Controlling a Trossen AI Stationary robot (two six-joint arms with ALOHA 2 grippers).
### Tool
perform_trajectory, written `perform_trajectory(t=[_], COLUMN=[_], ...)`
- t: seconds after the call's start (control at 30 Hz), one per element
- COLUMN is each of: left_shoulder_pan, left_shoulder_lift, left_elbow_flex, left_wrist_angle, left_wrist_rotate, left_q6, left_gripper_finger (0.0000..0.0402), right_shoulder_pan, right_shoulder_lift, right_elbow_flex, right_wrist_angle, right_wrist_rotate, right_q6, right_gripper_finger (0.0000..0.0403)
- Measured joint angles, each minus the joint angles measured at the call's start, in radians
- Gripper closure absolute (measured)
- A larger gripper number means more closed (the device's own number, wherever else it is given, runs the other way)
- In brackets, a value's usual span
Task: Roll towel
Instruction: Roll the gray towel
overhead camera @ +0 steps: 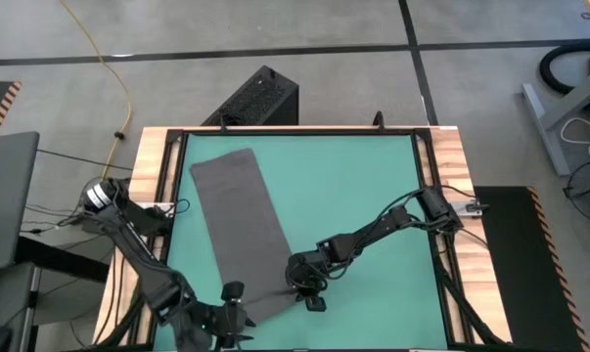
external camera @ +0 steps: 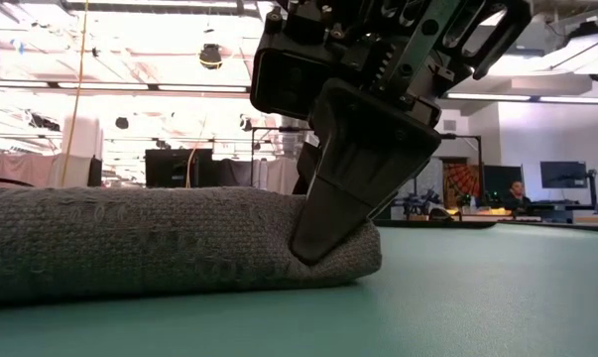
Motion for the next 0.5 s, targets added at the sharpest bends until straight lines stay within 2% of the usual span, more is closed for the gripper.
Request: perform_trajectory(t=[0.1, 0.23, 0.5], left_shoulder_pan=[-0.017, -0.011, 0.012], left_shoulder_lift=[0.031, 0.077, 0.143], left_elbow_flex=[0.018, 0.001, -0.001], left_wrist_angle=[-0.061, -0.096, -0.121], left_wrist_rotate=[-0.071, -0.083, 0.036], left_q6=[0.025, 0.004, -0.059], left_gripper_finger=[0.0294, 0.0293, 0.0293], right_shoulder_pan=[0.0, 0.0, 0.0], right_shoulder_lift=[0.0, 0.0, 0.0], right_elbow_flex=[0.0, 0.0, 0.001], right_wrist_angle=[-0.003, -0.004, -0.004], right_wrist_rotate=[0.0, 0.0, 0.001], right_q6=[0.0, 0.003, 0.017], right_gripper_finger=[0.0355, 0.0355, 0.0355])
